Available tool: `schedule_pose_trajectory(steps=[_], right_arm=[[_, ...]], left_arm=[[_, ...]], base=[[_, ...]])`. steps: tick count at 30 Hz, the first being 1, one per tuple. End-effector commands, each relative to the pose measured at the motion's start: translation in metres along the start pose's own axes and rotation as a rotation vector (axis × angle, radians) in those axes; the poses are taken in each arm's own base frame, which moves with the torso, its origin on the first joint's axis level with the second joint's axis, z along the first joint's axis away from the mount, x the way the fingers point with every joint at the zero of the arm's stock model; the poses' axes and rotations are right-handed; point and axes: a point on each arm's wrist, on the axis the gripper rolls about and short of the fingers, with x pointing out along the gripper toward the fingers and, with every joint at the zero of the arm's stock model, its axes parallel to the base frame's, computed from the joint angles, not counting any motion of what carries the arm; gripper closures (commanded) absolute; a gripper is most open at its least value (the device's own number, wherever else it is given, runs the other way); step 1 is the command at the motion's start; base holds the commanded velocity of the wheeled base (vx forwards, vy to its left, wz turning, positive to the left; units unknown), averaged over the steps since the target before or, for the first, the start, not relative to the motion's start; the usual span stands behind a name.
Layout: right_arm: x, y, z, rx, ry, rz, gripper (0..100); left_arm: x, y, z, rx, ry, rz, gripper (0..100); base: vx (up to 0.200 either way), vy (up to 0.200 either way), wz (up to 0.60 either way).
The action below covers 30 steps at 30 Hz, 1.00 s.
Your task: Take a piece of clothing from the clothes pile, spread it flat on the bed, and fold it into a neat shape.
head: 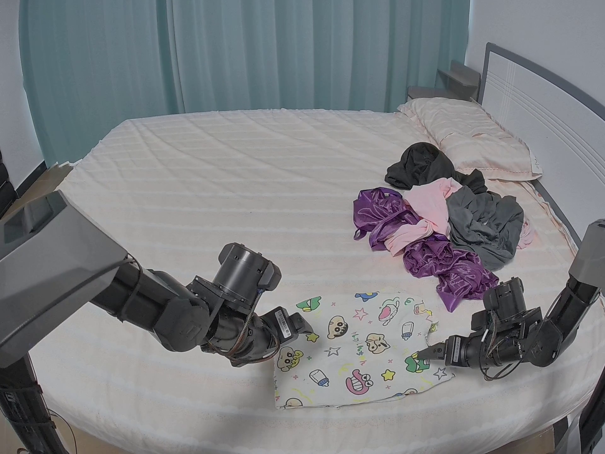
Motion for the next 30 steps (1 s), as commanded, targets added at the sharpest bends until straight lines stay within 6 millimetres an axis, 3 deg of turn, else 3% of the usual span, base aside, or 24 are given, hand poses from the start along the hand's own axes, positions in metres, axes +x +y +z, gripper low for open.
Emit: schedule_pose_trajectory(steps=[1,6,7,23,30], right_arm=[[-0.003,0.000,-0.006,-0.006,0.015,0.001,0],[-0.004,0.001,-0.006,0.000,0.015,0.012,0],[-0.005,0.001,-0.006,0.001,0.016,0.011,100],[-0.023,-0.001,-0.017,0.003,0.018,0.011,100],[-0.028,-0.005,-0.025,-0.003,0.037,-0.008,100]], left_arm=[[-0.008,-0.008,0.002,-0.009,-0.020,-0.033,0],[-0.007,-0.008,0.002,-0.013,-0.019,-0.031,0],[-0.007,-0.008,0.002,-0.013,-0.018,-0.030,0],[-0.006,-0.010,0.003,-0.015,-0.056,-0.011,0],[-0.008,-0.019,0.010,-0.048,-0.078,-0.045,0]], base=[[0.000,0.000,0.00],[0.000,0.000,0.00],[0.000,0.000,0.00],[0.000,0.000,0.00],[0.000,0.000,0.00]])
